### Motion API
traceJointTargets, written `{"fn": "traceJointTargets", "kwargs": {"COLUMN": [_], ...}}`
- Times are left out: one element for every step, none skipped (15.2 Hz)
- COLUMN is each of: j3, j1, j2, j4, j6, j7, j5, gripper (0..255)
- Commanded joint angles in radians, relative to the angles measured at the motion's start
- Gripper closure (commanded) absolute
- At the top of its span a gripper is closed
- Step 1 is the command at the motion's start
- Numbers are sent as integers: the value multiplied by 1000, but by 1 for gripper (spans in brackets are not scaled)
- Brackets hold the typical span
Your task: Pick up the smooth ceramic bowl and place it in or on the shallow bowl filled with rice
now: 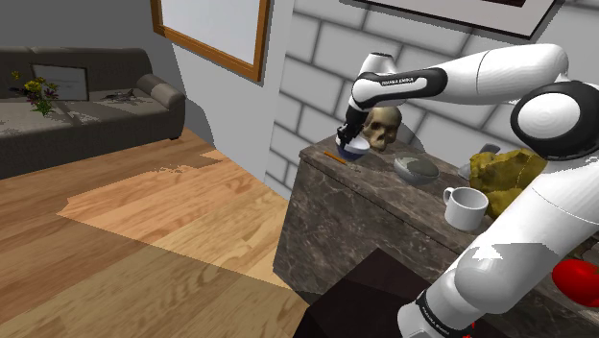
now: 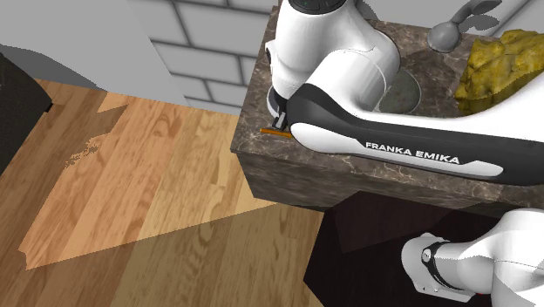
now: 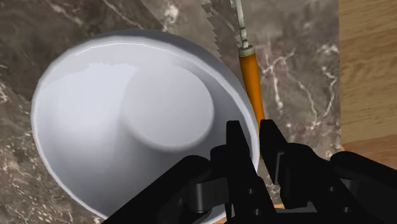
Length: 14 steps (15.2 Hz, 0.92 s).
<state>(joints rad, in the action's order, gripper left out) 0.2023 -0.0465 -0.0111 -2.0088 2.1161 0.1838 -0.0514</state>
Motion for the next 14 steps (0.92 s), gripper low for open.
{"fn": "traceJointTargets", "kwargs": {"j3": [-1,-1,-1,-1,-1,-2,-2,-2,-2,-2,-2,-3,-3,-3], "j1": [1,1,1,1,1,2,2,2,2,2,2,3,3,3], "j2": [7,10,14,17,20,22,25,27,29,31,32,34,35,36], "j4": [12,22,32,42,52,63,73,84,96,107,119,131,143,155], "j6": [-19,-33,-46,-59,-72,-85,-98,-111,-124,-137,-151,-164,-177,-190], "j7": [-1,-1,-1,-1,-1,0,0,0,1,1,1,2,2,3], "j5": [-1,-2,-2,-2,-3,-3,-3,-3,-3,-4,-4,-4,-4,-4], "gripper": [255,255,255,255,255,255,255,255,255,255,255,255,255,255]}}
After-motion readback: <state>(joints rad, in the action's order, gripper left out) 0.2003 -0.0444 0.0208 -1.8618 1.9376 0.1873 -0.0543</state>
